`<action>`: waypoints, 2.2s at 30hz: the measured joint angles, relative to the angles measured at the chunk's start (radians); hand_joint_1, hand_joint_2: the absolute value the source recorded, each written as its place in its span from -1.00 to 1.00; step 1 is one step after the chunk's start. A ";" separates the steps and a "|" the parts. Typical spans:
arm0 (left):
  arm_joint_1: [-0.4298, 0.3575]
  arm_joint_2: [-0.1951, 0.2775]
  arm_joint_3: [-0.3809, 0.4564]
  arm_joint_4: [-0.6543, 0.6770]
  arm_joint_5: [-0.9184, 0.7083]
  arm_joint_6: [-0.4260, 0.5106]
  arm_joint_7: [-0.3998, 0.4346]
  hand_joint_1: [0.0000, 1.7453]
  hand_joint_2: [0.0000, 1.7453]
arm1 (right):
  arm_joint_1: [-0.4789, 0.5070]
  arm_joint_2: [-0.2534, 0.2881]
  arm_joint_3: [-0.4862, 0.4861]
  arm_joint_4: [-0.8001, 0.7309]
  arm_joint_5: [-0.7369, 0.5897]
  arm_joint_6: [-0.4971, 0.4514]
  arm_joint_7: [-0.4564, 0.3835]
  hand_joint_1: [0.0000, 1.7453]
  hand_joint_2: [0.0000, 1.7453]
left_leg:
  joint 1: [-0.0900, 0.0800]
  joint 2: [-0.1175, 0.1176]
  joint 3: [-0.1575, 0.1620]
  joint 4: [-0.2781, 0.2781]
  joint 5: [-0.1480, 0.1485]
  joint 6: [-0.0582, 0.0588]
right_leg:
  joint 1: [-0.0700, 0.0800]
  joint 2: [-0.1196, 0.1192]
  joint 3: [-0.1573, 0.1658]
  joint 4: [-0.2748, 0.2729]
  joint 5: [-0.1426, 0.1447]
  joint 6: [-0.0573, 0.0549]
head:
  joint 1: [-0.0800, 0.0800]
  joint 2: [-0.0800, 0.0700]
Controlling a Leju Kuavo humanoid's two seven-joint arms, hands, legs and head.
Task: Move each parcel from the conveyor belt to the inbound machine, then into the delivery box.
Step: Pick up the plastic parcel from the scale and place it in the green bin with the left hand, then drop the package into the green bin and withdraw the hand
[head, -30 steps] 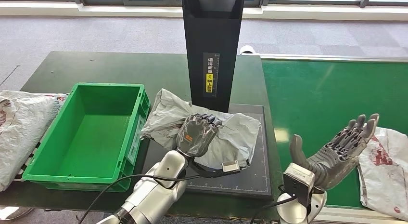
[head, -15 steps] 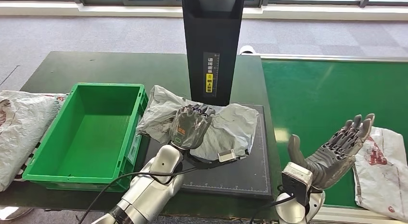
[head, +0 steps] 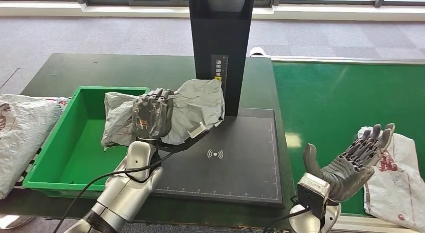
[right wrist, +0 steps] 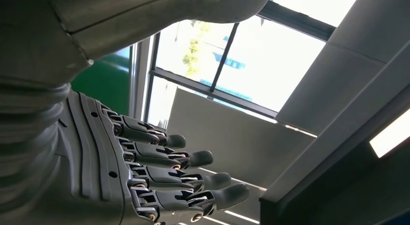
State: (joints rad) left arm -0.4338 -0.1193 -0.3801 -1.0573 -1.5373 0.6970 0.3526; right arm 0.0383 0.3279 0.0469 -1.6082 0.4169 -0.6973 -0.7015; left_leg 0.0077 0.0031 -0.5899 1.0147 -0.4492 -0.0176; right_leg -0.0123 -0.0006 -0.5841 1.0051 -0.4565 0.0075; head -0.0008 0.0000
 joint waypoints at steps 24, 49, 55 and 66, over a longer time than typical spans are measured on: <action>0.106 -0.106 0.514 -0.161 0.000 0.002 -0.218 0.38 1.00 | 0.034 0.000 -0.008 -0.012 -0.004 0.000 0.000 -1.00 1.00 | 0.000 0.000 0.000 0.000 0.000 0.000 | 0.000 0.000 0.000 0.000 0.000 0.000 | 0.000 0.000; 0.108 -0.111 0.525 -0.196 0.000 0.002 -0.176 -1.00 1.00 | 0.037 0.000 -0.025 -0.012 -0.010 0.000 0.000 -1.00 1.00 | 0.000 0.000 0.000 0.000 0.000 0.000 | 0.000 0.000 0.000 0.000 0.000 0.000 | 0.000 0.000; 0.108 -0.127 0.540 -0.216 0.003 0.002 -0.228 -1.00 1.00 | 0.037 0.000 -0.027 -0.010 -0.009 0.000 0.000 -1.00 1.00 | 0.000 0.000 0.000 0.000 0.000 0.000 | 0.000 0.000 0.000 0.000 0.000 0.000 | 0.000 0.000; 0.101 -0.207 0.634 -0.280 0.588 -0.016 -0.853 -1.00 1.00 | 0.036 0.000 -0.059 0.034 0.077 0.000 0.001 -1.00 1.00 | 0.000 -0.001 0.000 0.000 0.000 0.000 | 0.000 -0.001 0.000 -0.001 0.000 0.000 | 0.000 0.000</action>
State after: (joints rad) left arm -0.3324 -0.3266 0.2541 -1.3373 -0.9498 0.6811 -0.5002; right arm 0.0740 0.3284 -0.0123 -1.5747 0.4935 -0.6973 -0.7002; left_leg 0.0079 0.0019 -0.5899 1.0150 -0.4493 -0.0176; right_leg -0.0127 -0.0018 -0.5837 1.0043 -0.4564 0.0075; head -0.0008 0.0000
